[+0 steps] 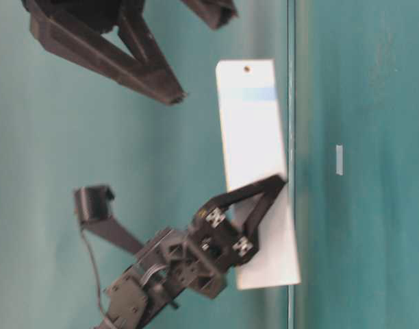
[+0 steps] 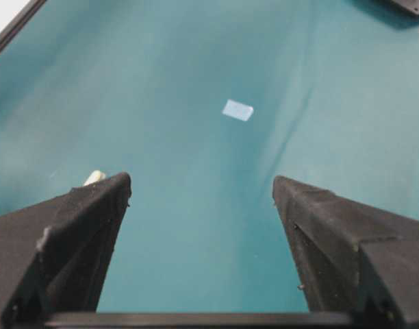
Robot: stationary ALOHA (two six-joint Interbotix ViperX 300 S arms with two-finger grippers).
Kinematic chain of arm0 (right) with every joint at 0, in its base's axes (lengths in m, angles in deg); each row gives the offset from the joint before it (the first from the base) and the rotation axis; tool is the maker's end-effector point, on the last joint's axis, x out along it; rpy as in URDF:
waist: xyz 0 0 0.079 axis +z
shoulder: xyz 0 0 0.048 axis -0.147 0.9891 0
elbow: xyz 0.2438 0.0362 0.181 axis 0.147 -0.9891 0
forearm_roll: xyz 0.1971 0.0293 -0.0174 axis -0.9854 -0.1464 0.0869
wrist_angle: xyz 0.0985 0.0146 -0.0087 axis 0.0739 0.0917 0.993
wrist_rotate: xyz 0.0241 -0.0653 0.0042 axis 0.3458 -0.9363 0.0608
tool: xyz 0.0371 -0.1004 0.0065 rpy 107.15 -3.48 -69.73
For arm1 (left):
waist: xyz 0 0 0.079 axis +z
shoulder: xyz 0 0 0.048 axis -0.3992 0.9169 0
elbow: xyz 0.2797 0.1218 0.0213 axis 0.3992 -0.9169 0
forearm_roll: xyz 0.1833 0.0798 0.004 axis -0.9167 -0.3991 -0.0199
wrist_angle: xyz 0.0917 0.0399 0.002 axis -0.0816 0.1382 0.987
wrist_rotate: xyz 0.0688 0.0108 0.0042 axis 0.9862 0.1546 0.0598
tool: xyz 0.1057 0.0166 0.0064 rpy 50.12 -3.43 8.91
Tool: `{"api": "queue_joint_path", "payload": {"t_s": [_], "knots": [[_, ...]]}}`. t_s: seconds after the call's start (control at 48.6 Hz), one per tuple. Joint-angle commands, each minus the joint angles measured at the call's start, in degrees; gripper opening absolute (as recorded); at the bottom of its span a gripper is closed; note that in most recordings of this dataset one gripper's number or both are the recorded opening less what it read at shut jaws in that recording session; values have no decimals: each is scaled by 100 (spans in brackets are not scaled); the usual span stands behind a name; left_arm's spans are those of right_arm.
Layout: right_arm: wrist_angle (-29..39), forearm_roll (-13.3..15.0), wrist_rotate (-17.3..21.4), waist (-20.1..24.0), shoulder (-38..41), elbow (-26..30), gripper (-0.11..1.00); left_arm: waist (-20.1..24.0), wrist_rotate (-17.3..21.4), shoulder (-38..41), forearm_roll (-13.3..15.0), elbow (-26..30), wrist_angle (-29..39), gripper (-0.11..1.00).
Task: Move the wooden board into place and insert the rod into its hole.
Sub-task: 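Swing the held board toward the table center with the left gripper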
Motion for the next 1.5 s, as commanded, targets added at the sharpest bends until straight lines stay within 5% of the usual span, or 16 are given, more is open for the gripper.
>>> {"api": "queue_joint_path", "payload": {"t_s": [0.0,0.309,0.865,1.482], "knots": [[35,9,9,-9,-202,149,93,-202,-185,70,9,255,-97,22],[211,9,9,0,-387,123,93,-809,-334,826,9,1002,-264,22],[211,0,9,0,-703,44,93,-1134,-571,2136,0,2505,-299,22],[211,9,9,0,-809,-26,93,-1354,-562,2760,-18,3146,-281,22]]}}
